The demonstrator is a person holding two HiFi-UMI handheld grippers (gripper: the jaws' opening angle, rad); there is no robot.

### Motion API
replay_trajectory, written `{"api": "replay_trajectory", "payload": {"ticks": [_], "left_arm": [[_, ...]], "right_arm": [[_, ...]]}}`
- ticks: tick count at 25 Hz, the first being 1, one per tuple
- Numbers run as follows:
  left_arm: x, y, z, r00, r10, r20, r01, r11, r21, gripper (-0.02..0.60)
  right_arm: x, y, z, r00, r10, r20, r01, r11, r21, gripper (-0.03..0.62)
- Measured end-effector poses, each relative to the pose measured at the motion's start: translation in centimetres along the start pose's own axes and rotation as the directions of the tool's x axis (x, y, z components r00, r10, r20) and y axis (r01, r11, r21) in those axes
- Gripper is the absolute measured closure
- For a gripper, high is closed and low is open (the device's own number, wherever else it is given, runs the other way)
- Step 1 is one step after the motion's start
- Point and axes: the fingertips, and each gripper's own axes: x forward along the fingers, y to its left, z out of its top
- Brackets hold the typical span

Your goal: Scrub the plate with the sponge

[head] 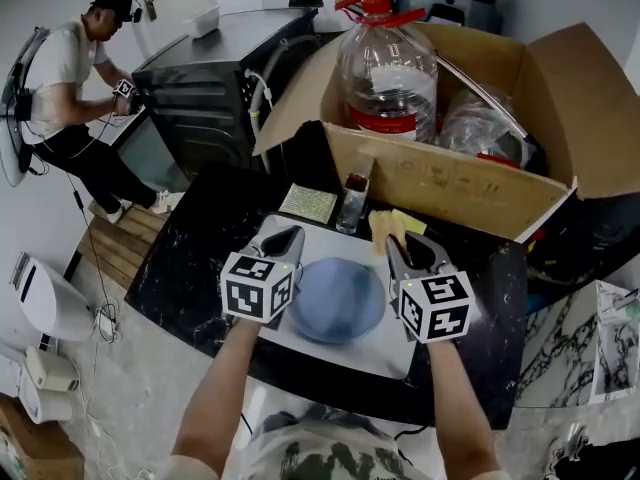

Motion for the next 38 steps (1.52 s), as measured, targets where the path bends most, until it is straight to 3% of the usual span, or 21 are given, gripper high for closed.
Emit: {"api": "replay_trajectory", "payload": {"ticks": [10,21,29,38], "left_arm": [[1.4,2.1,-1.5,0.992,-0.121,-0.026,0.122,0.992,0.023,0.583],[2.4,3.0,-2.5,0.951,-0.307,-0.033,0.308,0.949,0.067,0.583],[2.7,3.3,-4.2,0.939,-0.34,-0.044,0.343,0.936,0.082,0.583],[3.7,4.2,-8.1,0.952,-0.295,-0.083,0.301,0.951,0.072,0.583]], "right_arm": [[0.9,1.4,-1.4,0.993,-0.115,-0.029,0.116,0.993,0.011,0.528],[1.1,4.9,-1.9,0.962,-0.263,-0.071,0.262,0.965,-0.03,0.526],[3.1,7.7,-4.0,0.966,-0.219,-0.137,0.207,0.974,-0.094,0.526],[7.3,8.8,-9.9,0.958,-0.112,-0.263,0.092,0.992,-0.089,0.526]]}}
